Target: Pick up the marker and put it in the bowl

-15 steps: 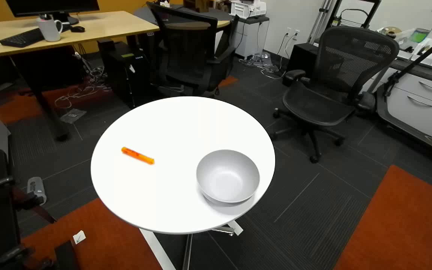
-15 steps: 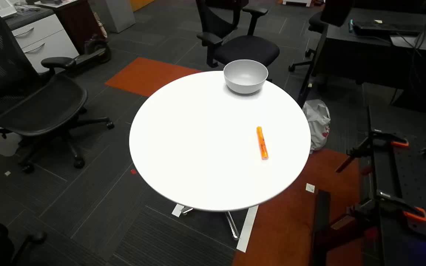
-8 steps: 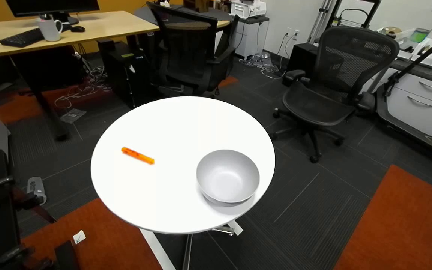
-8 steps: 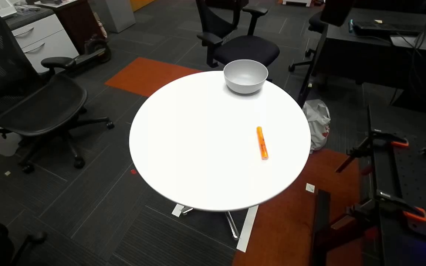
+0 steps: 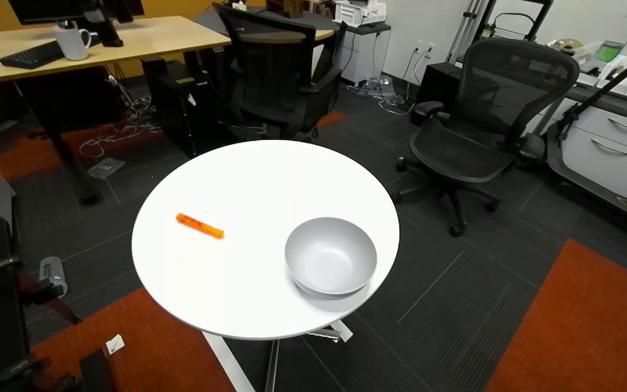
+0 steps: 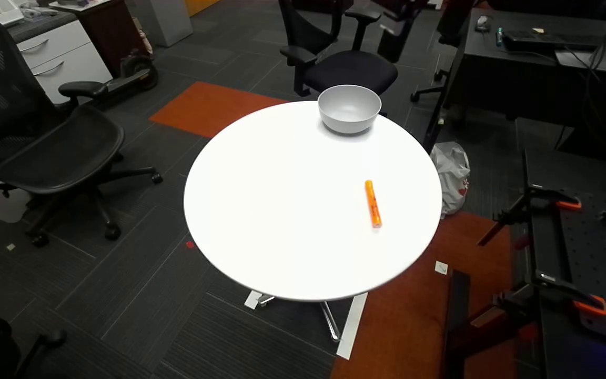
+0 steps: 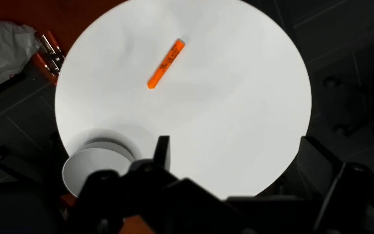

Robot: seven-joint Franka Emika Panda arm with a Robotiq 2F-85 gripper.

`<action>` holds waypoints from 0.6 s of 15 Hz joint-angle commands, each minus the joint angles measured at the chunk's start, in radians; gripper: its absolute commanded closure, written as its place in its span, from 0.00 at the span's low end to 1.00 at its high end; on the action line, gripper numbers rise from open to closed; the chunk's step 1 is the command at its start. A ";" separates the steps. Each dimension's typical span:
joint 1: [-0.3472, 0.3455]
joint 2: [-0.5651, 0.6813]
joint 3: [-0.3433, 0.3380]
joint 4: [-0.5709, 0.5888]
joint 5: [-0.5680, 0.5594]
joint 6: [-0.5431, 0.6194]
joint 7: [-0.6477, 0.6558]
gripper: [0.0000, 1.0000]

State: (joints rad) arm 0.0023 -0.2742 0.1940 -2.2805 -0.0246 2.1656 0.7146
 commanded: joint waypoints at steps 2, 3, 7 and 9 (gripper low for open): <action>-0.029 0.105 -0.036 -0.042 -0.011 0.165 0.129 0.00; -0.030 0.135 -0.046 -0.045 -0.009 0.191 0.147 0.00; -0.019 0.247 -0.092 -0.052 -0.003 0.253 0.156 0.00; -0.012 0.307 -0.112 -0.053 0.006 0.275 0.156 0.00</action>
State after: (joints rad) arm -0.0220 -0.0385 0.1078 -2.3345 -0.0249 2.3969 0.8489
